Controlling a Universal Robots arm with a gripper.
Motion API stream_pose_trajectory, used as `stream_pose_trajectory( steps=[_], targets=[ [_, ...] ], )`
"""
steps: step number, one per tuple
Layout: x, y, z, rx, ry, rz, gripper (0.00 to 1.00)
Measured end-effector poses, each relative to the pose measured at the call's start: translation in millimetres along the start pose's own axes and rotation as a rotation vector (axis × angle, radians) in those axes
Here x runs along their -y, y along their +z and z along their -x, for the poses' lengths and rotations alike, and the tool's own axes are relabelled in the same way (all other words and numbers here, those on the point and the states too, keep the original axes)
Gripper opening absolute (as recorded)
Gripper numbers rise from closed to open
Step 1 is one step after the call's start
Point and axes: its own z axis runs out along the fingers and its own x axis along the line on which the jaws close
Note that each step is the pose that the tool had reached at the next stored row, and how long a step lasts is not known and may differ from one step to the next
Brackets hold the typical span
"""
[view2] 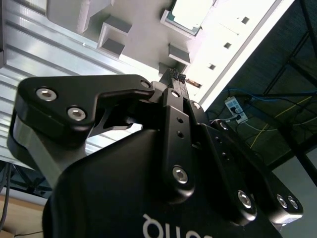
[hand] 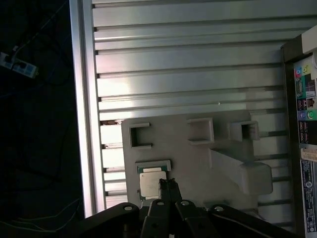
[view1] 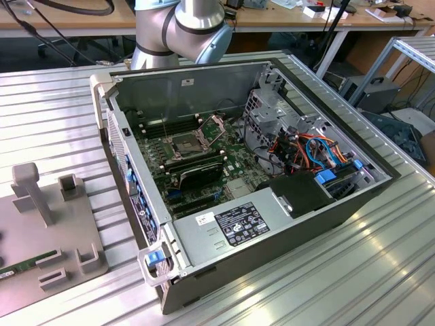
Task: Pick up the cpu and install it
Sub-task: 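Reach for the cpu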
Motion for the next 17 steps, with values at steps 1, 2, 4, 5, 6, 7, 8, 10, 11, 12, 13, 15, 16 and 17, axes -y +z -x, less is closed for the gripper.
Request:
stream_pose_trajectory(
  steps=[1,2,4,5,6,7,8,10,11,12,13,15,16,17],
  targets=[
    [0.1,0.7,-0.2,0.0001,0.0,0.0001,0.11],
    [0.1,1.1,-0.3,-0.0001,0.0,0.0,0.11],
    [0.2,2.6,-1.0,-0.0004,0.0,-0.0001,0.11],
    [0.2,3.7,-1.3,-0.0011,0.0,-0.0002,0.11],
    [0.2,3.7,-1.3,-0.0016,0.0,-0.0005,0.11],
    [0.3,3.7,-1.3,-0.0016,0.0,-0.0007,0.11],
    [0.2,3.7,-1.3,-0.0015,0.0,-0.0008,0.11],
    [0.2,3.8,-1.3,-0.0014,0.0,-0.0007,0.11],
    [0.2,3.9,-1.3,-0.0014,0.0,-0.0007,0.11],
    [0.3,4.2,-1.4,-0.0013,0.0,-0.0006,0.11],
    [0.3,4.6,-1.7,-0.0012,0.0,-0.0006,0.11],
    [0.3,5.4,-2.5,-0.0013,0.0,-0.0007,0.11],
    [0.4,5.8,-2.8,-0.0014,0.0,-0.0008,0.11],
    [0.5,6.7,-3.3,-0.002,0.0,-0.0008,0.11]
  ],
)
